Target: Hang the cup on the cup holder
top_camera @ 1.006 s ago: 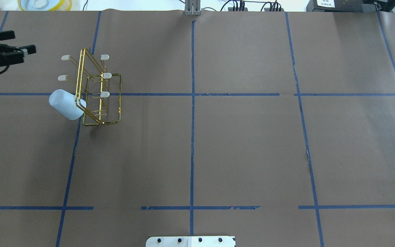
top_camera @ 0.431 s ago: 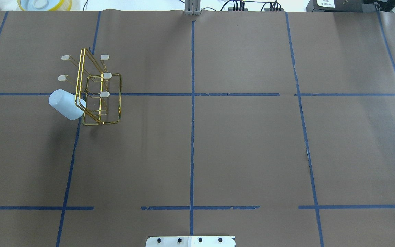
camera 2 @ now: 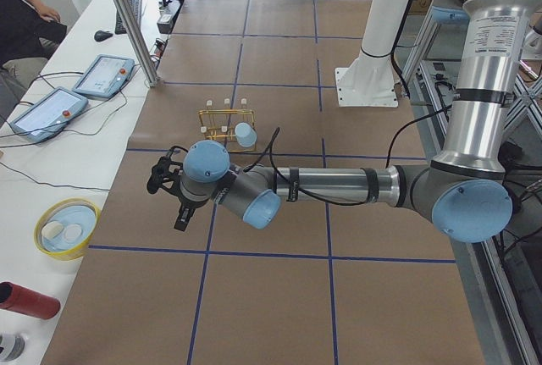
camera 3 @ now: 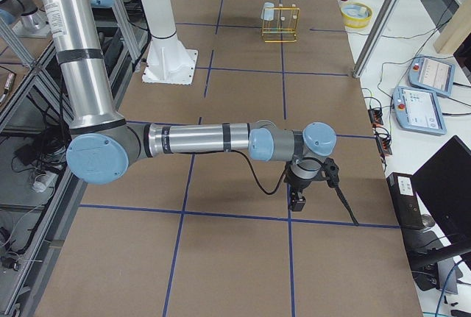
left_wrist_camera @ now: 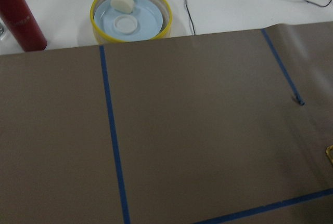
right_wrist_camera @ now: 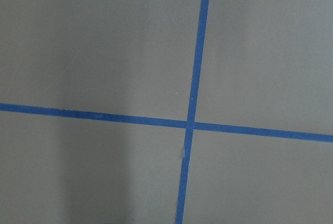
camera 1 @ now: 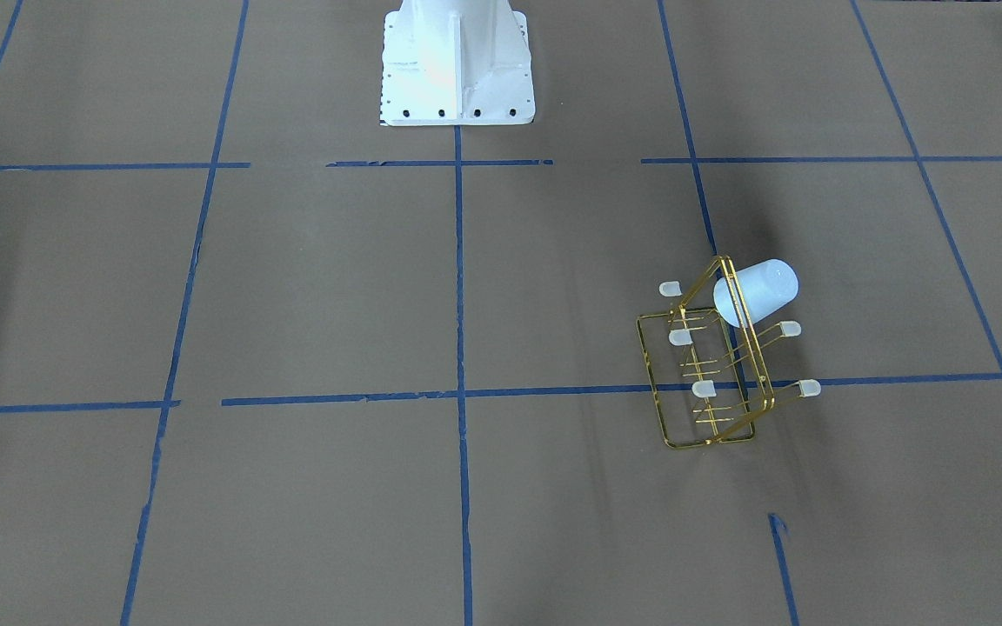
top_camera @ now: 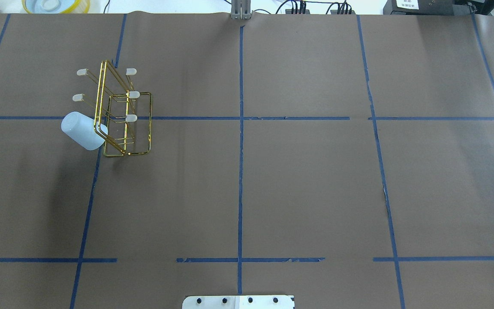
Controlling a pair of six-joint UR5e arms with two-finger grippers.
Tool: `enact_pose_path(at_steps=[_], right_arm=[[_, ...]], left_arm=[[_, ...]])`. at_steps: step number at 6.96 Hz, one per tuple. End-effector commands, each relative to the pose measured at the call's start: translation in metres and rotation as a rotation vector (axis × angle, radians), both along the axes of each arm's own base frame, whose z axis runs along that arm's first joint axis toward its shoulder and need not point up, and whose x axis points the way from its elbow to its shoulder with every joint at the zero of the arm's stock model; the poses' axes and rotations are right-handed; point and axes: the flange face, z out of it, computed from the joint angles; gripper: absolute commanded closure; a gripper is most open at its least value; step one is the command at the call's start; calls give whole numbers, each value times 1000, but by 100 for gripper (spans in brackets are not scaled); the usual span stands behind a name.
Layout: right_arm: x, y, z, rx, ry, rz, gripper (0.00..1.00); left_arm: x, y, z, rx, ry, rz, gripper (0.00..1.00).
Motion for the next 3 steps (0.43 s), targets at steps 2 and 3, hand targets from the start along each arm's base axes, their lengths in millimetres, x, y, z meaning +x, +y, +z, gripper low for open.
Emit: enact_pose_path(at_steps=[2, 3], right_arm=[[0, 0, 0, 0, 0, 0, 0], [0, 0, 0, 1, 0, -1, 0]], left_arm=[[-2, 29, 53, -201, -74, 92, 0], [-2, 53, 55, -217, -73, 91, 0]])
